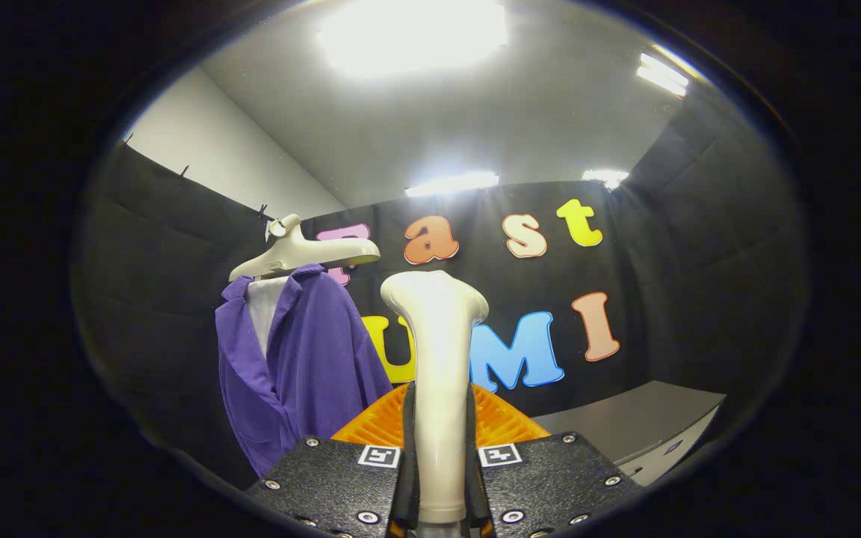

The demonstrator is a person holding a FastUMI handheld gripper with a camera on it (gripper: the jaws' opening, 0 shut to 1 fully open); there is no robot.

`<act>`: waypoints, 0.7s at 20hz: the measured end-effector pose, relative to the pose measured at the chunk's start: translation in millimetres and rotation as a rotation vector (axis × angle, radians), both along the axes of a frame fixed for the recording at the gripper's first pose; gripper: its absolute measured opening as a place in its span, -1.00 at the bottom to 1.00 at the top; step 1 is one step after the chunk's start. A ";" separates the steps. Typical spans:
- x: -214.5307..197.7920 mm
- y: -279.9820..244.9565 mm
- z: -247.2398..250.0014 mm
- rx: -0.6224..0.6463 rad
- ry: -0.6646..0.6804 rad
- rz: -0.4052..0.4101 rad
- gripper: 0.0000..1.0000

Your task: Iron the clothes twice with a garment steamer, once on the left side and once on the right side.

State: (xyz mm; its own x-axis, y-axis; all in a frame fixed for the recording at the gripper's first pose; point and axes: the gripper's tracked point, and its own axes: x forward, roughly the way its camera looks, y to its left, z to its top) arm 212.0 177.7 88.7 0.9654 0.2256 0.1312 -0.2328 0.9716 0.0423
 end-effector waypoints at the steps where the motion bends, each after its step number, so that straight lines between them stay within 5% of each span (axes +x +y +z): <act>1: -6.0 8.4 3.1 -0.015 -0.019 -0.007 -0.53; 14: -20.6 143.1 11.6 -0.183 -0.120 0.003 -0.53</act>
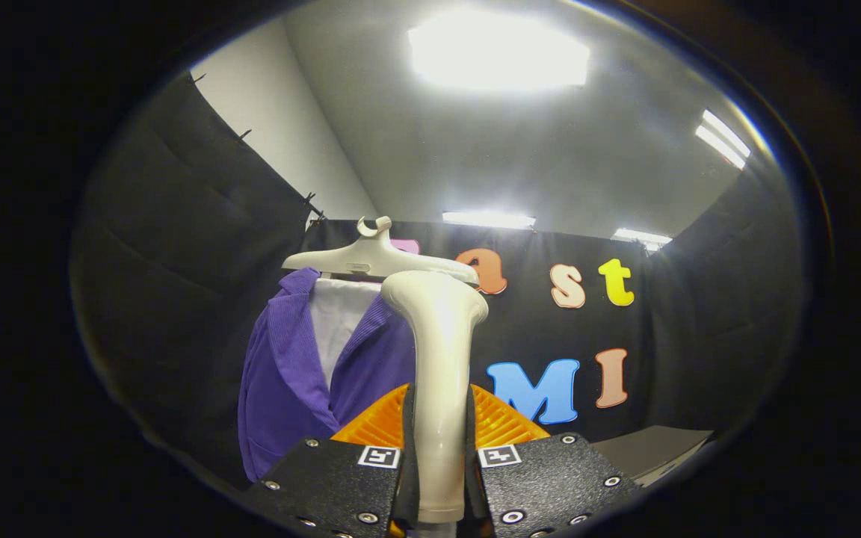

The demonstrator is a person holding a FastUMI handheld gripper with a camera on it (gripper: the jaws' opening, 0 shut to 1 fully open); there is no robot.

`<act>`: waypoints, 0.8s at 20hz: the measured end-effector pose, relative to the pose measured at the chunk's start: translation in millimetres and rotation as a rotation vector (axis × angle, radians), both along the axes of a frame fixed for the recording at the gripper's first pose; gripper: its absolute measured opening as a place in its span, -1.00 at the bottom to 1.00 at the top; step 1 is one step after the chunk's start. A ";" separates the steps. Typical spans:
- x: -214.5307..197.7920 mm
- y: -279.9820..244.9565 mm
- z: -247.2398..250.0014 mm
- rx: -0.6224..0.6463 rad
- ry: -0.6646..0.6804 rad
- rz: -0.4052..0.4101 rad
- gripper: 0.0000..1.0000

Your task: Iron the clothes twice with a garment steamer, once on the left side and once on the right side.

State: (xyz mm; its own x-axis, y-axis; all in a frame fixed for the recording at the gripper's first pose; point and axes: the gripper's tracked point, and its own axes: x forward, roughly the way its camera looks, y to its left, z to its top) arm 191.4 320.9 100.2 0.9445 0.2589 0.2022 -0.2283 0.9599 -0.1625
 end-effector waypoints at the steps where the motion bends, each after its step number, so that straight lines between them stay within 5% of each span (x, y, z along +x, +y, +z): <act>1: 2.1 8.0 -4.6 -0.004 0.015 -0.001 -0.53; 16: 3.0 21.6 -114.1 -0.009 0.241 0.014 -0.52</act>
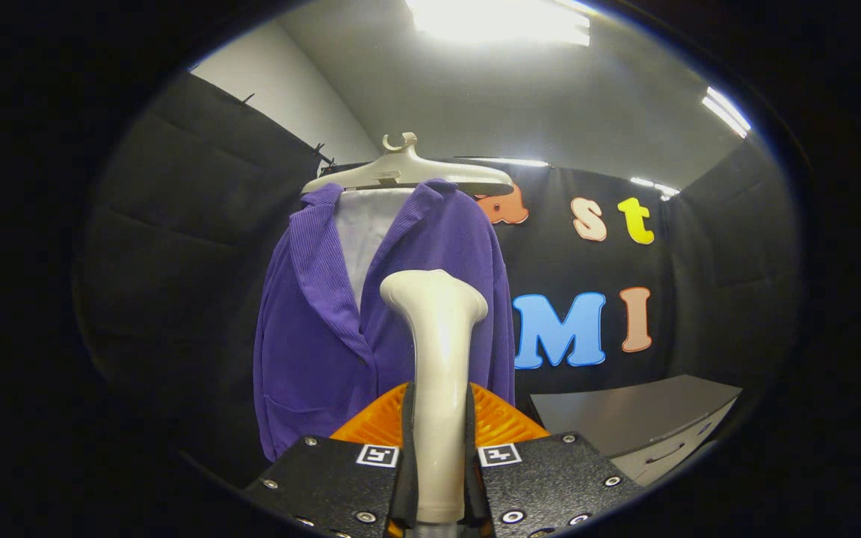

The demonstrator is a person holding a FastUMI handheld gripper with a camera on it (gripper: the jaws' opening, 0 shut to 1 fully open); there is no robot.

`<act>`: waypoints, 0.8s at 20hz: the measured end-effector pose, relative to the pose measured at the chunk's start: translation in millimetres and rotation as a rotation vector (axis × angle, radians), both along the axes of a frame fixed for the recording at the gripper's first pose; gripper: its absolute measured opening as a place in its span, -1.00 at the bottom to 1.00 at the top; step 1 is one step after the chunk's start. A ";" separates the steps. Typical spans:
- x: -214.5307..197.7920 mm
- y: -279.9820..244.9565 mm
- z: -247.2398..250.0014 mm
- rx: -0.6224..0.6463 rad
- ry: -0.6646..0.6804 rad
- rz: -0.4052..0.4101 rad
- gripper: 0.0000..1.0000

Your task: Iron the clothes twice with a garment steamer, once on the left side and once on the right side.

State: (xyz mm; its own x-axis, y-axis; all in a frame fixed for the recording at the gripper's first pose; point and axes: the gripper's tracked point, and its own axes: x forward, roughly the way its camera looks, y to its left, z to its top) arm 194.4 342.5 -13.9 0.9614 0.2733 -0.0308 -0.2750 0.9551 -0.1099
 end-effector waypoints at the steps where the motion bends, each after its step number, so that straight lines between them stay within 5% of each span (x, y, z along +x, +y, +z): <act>1: -0.6 -2.3 -6.1 -0.007 0.012 -0.001 -0.52; 16: -33.3 -35.4 -103.5 -0.051 0.195 -0.013 -0.52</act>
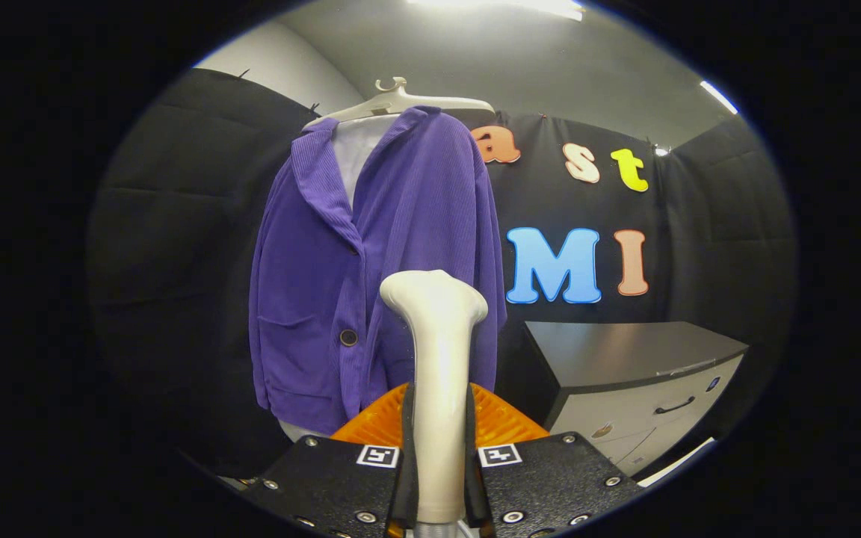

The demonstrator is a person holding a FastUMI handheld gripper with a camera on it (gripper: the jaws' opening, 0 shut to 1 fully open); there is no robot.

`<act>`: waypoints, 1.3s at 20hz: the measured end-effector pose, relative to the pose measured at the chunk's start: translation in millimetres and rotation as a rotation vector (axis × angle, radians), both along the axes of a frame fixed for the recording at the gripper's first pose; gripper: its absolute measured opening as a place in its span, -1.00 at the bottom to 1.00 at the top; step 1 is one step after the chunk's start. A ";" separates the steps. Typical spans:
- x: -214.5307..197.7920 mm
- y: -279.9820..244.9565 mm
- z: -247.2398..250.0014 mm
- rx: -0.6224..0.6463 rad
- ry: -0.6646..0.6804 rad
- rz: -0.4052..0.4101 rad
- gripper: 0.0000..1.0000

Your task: Iron the clothes twice with a garment steamer, once on the left side and once on the right side.

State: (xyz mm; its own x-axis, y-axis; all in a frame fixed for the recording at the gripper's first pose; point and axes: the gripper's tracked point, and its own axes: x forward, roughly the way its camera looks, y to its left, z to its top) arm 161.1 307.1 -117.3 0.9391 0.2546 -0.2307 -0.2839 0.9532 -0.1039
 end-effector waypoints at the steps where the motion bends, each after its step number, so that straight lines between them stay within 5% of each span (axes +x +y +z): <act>1: -1.5 -1.1 -4.5 -0.004 0.011 0.004 -0.52; 19: -67.6 -28.4 -130.4 -0.054 0.234 -0.003 -0.52; 26: -72.7 -24.2 -103.6 -0.009 0.229 0.005 -0.52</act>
State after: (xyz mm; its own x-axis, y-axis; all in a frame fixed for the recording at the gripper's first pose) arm 88.5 282.9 -221.0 0.8605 0.2564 -0.4402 -0.3061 0.9509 -0.0445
